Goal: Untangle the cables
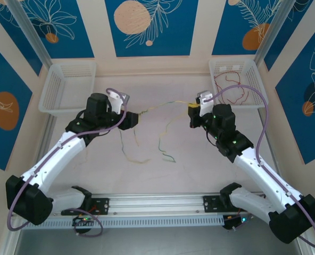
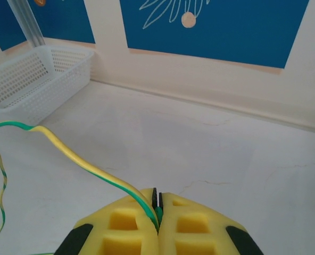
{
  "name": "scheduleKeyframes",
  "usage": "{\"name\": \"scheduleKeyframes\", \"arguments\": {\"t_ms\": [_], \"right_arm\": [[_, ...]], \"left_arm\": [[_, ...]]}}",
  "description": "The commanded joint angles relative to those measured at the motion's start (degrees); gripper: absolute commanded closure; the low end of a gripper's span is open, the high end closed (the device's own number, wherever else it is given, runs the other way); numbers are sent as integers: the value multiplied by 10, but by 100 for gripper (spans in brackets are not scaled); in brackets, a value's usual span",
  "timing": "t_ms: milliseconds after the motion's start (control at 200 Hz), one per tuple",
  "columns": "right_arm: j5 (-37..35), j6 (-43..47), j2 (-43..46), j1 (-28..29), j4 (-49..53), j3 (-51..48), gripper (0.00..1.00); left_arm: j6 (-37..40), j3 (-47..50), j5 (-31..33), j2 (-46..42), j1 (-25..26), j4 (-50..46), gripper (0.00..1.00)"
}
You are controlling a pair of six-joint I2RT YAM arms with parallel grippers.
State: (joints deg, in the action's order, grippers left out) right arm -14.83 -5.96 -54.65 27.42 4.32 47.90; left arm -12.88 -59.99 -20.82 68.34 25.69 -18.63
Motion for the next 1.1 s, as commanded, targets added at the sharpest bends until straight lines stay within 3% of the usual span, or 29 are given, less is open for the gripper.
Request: {"name": "scheduleKeyframes", "arguments": {"t_ms": [0,205,525,570,615,685,735,875,930,1035,1095], "right_arm": [[-18,-34,3,2,20,26,100],[-29,-66,-9,0,65,53,100],[13,-107,-4,-14,89,73,100],[16,-109,-2,-14,94,76,100],[19,-111,0,-15,97,76,100],[31,-112,4,-17,99,77,100],[40,-116,5,-18,103,78,100],[66,-121,9,-18,111,78,100],[74,-119,13,-18,113,77,100],[81,-122,17,-20,120,77,100],[93,-130,19,-22,118,75,100]], "left_arm": [[12,-3,15,-37,8,4,45],[22,26,19,-71,28,6,45],[52,37,59,-26,39,-7,41],[57,36,60,-16,40,-2,39],[60,37,60,-8,40,11,30],[68,37,51,5,40,37,28],[71,34,52,18,40,52,19],[97,7,67,55,42,63,15],[107,0,81,68,42,64,16],[117,-6,77,83,42,71,28],[116,-2,63,86,42,86,41]]}}
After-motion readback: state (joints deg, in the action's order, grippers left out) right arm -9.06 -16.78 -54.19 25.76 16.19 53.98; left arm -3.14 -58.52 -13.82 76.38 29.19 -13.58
